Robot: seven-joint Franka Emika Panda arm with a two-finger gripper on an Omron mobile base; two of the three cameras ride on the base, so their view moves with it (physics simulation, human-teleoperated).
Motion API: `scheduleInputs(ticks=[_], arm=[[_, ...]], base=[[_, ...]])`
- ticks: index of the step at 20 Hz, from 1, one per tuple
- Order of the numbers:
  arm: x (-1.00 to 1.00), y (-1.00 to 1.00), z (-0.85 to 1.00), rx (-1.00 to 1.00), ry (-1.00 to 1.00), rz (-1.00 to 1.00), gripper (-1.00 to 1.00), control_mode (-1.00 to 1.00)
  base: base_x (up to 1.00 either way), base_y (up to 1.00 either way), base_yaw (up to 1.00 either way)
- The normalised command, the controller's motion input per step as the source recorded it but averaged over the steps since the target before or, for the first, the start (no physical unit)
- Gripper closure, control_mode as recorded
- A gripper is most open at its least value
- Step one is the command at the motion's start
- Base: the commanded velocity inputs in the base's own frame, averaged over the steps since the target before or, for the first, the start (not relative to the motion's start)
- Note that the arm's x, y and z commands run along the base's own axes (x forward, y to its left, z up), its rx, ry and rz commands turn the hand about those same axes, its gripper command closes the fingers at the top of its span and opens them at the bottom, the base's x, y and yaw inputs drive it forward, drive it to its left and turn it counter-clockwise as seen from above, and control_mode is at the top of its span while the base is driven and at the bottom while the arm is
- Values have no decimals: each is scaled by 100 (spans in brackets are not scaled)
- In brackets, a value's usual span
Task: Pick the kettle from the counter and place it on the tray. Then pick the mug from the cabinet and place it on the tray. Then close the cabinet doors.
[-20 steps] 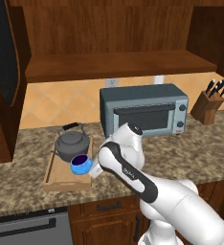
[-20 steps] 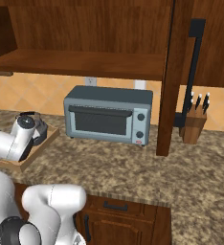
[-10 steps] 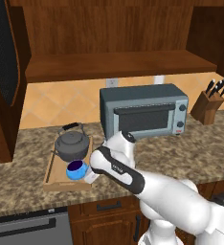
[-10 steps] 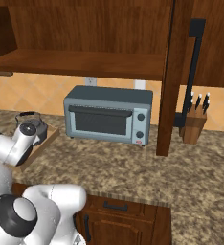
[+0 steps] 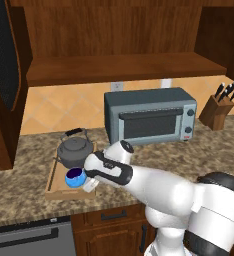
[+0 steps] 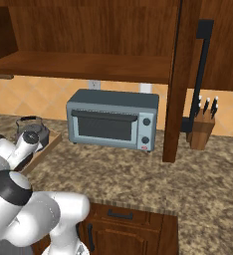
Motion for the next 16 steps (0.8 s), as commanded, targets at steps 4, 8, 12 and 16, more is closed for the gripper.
scheduleInputs(ticks=[4,8,12,16], arm=[[18,9,-16,0,0,0,100,-100],[0,8,-6,0,0,0,-100,-100],[0,8,-10,0,0,0,-100,-100],[0,4,-1,0,0,0,-100,-100]], base=[[0,0,0],[0,0,0],[0,0,0],[0,0,0]])
